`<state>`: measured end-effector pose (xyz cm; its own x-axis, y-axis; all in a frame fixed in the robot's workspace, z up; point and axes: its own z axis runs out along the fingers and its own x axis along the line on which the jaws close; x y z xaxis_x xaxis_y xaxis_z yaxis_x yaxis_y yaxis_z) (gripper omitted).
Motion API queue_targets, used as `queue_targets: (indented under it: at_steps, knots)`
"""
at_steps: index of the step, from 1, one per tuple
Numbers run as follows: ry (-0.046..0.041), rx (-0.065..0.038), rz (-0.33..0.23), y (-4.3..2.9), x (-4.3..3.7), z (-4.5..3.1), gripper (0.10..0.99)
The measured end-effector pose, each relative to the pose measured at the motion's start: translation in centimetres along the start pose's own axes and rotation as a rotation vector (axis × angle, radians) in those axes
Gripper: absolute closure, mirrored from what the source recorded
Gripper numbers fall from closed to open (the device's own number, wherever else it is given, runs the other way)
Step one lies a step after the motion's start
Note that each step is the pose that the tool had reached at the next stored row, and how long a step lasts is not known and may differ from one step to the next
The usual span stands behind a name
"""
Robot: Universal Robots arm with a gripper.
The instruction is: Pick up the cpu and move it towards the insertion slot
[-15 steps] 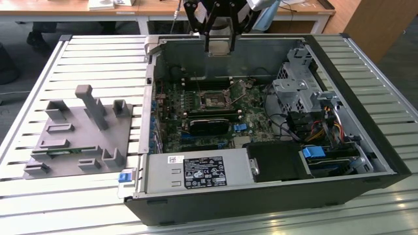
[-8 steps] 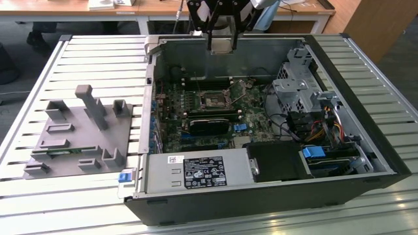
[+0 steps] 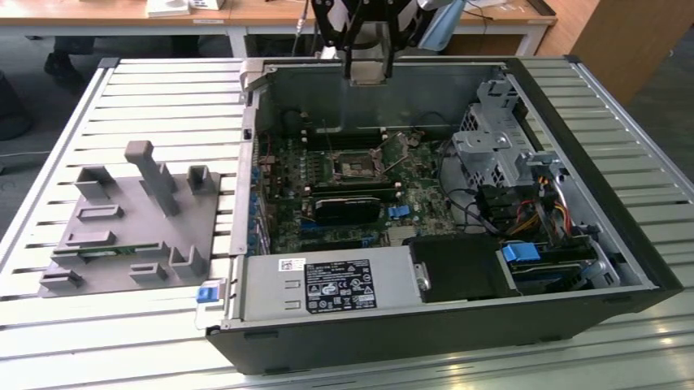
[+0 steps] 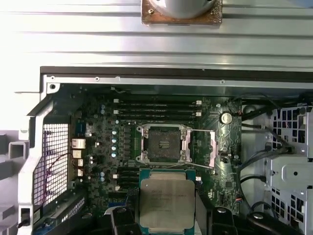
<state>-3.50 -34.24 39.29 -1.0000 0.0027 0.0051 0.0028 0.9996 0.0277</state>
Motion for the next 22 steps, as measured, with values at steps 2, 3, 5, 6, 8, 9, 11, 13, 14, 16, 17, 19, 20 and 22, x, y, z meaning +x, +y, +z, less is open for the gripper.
queue_targets:
  at_steps: [2, 3, 5, 6, 8, 9, 11, 13, 14, 16, 17, 19, 20, 22]
  knots:
    - [0.0, 0.0, 0.0, 0.34, -0.01, 0.03, 0.545]
    - [0.0, 0.0, 0.0, 0.51, -0.01, 0.04, 0.545]
    - [0.0, 0.0, 0.0, 0.79, -0.01, 0.06, 0.545]
    - [0.0, 0.0, -0.001, 0.92, -0.01, 0.07, 0.545]
    - [0.0001, 0.0, -0.001, 1.24, -0.01, 0.1, 0.545]
    - [0.0001, -0.001, -0.001, 1.48, -0.01, 0.12, 0.545]
    - [0.0, -0.002, -0.001, 1.95, -0.03, 0.15, 0.545]
    - [-0.0003, -0.003, -0.001, 2.28, -0.05, 0.17, 0.545]
    - [-0.0007, -0.004, -0.001, 2.39, -0.07, 0.18, 0.545]
    - [-0.0015, -0.005, -0.001, 2.54, -0.17, 0.22, 0.545]
    - [-0.0019, -0.005, -0.001, 2.61, -0.27, 0.23, 0.545]
    - [-0.0026, -0.005, -0.001, 2.71, -0.55, 0.27, 0.545]
    - [-0.003, -0.005, -0.001, 2.75, -0.73, 0.29, 0.545]
    - [-0.0038, -0.006, -0.001, 2.79, -1.05, 0.32, 0.545]
